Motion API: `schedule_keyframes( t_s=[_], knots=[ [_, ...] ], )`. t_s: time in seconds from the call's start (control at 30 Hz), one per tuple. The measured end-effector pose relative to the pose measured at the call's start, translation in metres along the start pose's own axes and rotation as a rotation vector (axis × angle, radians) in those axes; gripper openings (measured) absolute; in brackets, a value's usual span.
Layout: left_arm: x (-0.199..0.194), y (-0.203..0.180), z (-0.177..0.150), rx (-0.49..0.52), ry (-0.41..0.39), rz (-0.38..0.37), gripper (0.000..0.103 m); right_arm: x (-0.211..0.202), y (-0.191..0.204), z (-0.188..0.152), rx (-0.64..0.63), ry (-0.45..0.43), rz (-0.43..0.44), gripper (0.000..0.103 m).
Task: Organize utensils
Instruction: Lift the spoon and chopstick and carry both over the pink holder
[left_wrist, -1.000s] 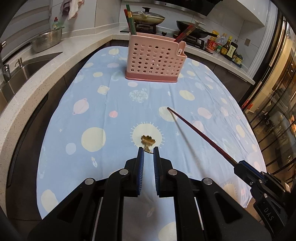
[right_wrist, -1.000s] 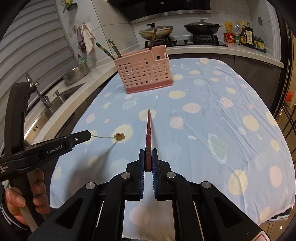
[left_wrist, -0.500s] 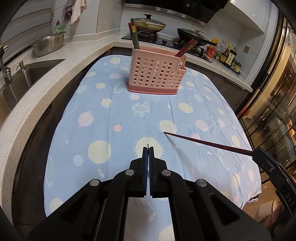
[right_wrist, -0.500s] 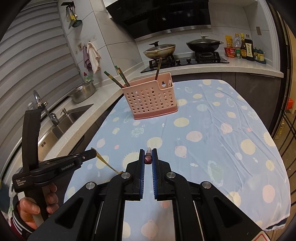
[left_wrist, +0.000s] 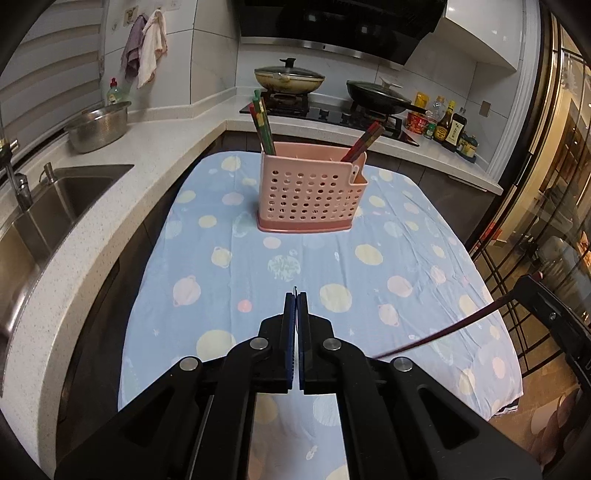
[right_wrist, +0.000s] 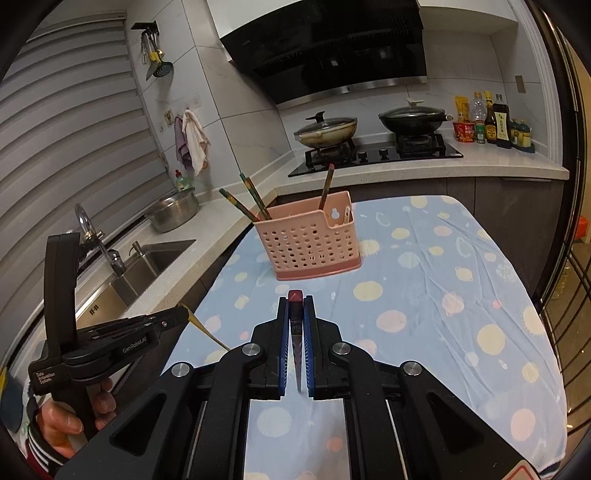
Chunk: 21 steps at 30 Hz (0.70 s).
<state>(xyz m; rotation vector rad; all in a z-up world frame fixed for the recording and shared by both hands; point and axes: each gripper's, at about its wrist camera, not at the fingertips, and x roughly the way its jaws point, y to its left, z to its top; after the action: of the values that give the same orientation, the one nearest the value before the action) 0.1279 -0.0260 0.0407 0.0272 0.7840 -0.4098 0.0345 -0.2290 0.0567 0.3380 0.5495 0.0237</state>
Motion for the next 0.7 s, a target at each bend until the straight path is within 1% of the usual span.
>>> schedule_keyframes(
  t_s=[0.27,0.57,0.7],
  knots=[
    [-0.008,-0.009,0.026,0.033,-0.05,0.008,0.001,0.008,0.002,0.026,0.007,-0.037,0.028,0.007],
    [-0.005,-0.011,0.038,0.041,-0.062,0.002,0.001,0.02,0.005,0.036,-0.01,-0.037,0.025,0.007],
    [-0.004,-0.008,0.051,0.037,-0.077,0.002,0.001,0.027,0.0,0.049,0.0,-0.046,0.031,0.007]
  ],
)
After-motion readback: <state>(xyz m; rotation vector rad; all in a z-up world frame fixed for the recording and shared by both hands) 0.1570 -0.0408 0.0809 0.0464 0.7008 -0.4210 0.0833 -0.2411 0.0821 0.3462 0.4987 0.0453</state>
